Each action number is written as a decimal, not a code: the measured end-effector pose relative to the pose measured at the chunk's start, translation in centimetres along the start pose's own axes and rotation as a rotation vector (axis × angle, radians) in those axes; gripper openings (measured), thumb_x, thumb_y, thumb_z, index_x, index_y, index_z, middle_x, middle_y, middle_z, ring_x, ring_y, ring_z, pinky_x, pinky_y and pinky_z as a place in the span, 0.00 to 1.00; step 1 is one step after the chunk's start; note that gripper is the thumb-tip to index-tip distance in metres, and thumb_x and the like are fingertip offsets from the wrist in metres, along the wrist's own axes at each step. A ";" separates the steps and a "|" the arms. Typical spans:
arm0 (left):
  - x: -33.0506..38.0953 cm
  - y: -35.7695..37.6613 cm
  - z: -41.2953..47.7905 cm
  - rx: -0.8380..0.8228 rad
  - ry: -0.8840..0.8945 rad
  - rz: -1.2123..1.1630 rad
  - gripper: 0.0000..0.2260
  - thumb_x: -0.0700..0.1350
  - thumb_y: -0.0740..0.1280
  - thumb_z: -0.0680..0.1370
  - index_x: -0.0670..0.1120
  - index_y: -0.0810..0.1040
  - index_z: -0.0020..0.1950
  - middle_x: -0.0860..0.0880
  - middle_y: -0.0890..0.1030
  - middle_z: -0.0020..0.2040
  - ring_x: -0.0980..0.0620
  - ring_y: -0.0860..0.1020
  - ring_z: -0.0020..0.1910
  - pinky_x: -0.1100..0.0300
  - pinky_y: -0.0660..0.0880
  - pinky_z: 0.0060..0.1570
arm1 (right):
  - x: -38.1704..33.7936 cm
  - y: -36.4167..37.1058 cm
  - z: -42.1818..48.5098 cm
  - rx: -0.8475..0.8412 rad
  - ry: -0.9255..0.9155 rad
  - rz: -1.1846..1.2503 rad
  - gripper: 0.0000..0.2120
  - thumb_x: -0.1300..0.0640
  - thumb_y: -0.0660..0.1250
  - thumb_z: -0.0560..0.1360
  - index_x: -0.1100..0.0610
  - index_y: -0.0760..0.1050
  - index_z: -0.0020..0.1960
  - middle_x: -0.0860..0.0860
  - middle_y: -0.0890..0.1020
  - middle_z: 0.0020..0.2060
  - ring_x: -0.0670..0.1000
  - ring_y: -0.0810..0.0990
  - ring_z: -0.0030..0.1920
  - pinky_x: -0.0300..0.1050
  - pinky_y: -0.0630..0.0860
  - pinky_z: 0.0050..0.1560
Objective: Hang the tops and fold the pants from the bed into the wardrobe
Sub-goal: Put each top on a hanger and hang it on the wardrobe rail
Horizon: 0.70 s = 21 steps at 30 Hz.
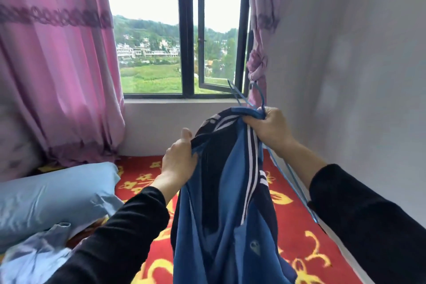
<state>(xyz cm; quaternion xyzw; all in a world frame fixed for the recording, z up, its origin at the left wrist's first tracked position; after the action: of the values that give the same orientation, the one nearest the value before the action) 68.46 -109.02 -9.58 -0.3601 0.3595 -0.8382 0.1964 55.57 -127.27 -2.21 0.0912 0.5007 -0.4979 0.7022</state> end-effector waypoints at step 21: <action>-2.9 4.6 0.1 -0.223 -0.186 -0.108 0.08 0.50 0.66 0.76 0.51 0.84 0.44 0.48 0.83 0.40 0.46 0.79 0.44 0.60 0.72 0.42 | 9.3 0.5 -5.1 -0.176 0.377 0.386 0.17 0.53 0.57 0.82 0.65 0.77 0.51 0.47 0.61 0.22 0.45 0.58 0.18 0.33 0.55 0.19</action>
<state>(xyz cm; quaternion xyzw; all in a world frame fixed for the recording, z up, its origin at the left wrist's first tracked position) 70.83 -110.39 -14.26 -0.4745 0.4110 -0.7653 0.1424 52.87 -129.45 -12.23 0.2147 0.6370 -0.2839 0.6837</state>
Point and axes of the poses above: each hand's wrist, its own z-axis towards the middle knuckle, its own y-axis out of the palm, x = y × z, the point moved 4 cm from there along z, towards the middle knuckle
